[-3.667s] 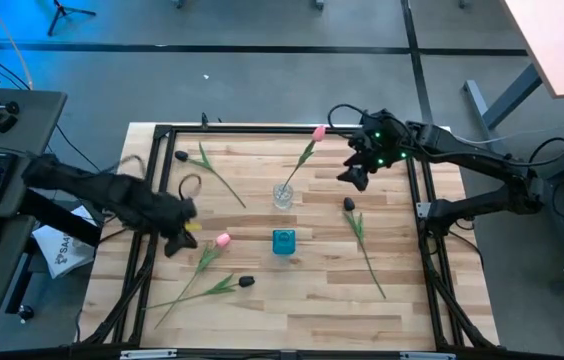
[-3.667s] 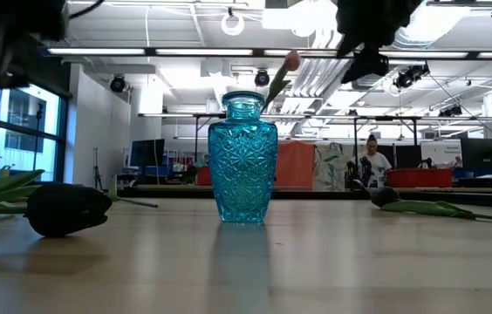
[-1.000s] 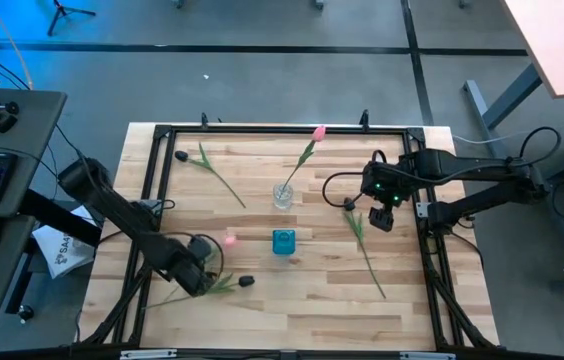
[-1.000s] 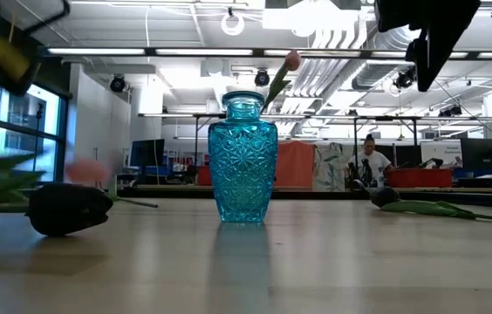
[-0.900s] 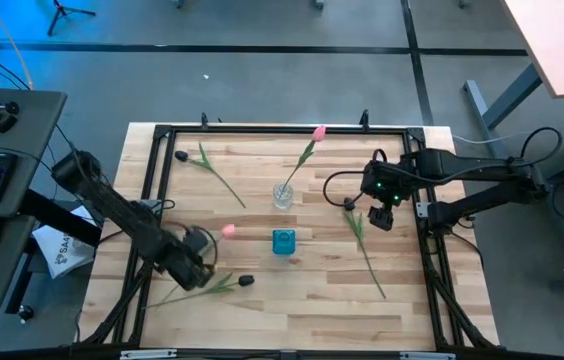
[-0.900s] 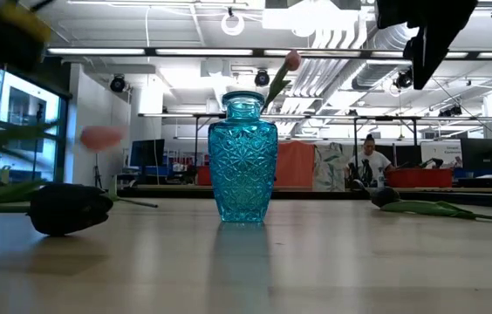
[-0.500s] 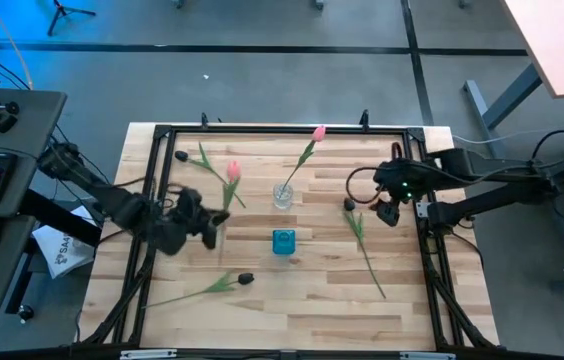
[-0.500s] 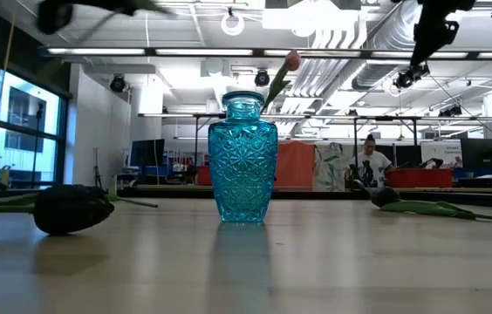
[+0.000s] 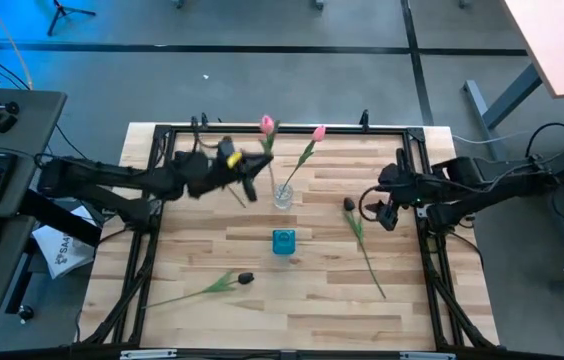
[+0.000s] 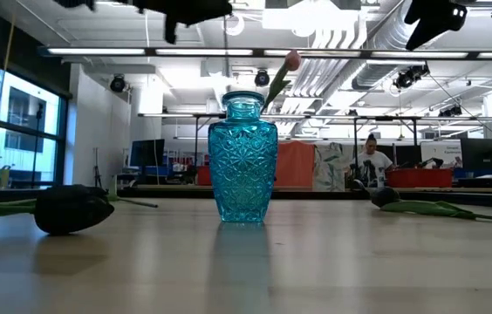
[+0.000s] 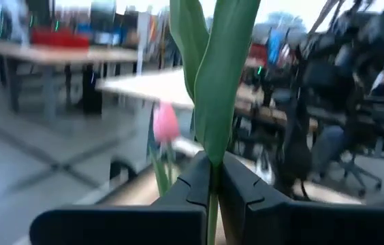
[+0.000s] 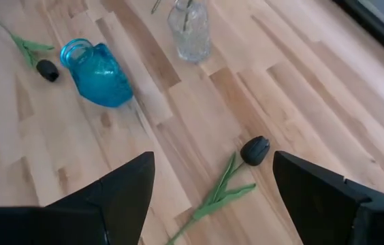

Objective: Sort flowers into vase by color
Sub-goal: Put the pink tulip into the transparent vase, then put the top left black tulip into the blue vase

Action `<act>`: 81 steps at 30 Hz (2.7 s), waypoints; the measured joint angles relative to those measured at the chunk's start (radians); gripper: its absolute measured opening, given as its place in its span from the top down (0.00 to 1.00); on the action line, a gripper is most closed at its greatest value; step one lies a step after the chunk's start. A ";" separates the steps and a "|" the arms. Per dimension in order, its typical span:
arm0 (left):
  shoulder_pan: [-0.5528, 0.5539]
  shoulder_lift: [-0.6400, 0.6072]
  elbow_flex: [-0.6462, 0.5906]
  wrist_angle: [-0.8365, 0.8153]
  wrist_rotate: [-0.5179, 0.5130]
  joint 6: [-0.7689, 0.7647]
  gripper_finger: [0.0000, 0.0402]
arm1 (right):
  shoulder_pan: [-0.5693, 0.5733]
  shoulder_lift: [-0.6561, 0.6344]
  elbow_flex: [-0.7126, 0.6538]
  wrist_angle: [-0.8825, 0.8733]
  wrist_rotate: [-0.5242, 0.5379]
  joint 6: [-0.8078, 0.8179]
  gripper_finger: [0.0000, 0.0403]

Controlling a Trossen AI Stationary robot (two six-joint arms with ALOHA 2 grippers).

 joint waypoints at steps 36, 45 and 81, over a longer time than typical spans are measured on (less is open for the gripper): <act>0.155 0.201 0.000 -0.036 0.239 -0.155 0.96 | 0.086 0.000 0.000 -0.031 0.195 0.053 0.27; 0.140 0.125 0.000 -0.220 0.239 -0.159 0.69 | 0.085 0.000 0.000 -0.040 0.196 0.027 0.27; 0.169 -0.183 -0.151 -1.320 -0.018 -0.856 0.50 | 0.082 0.000 0.000 -0.038 0.252 0.047 0.27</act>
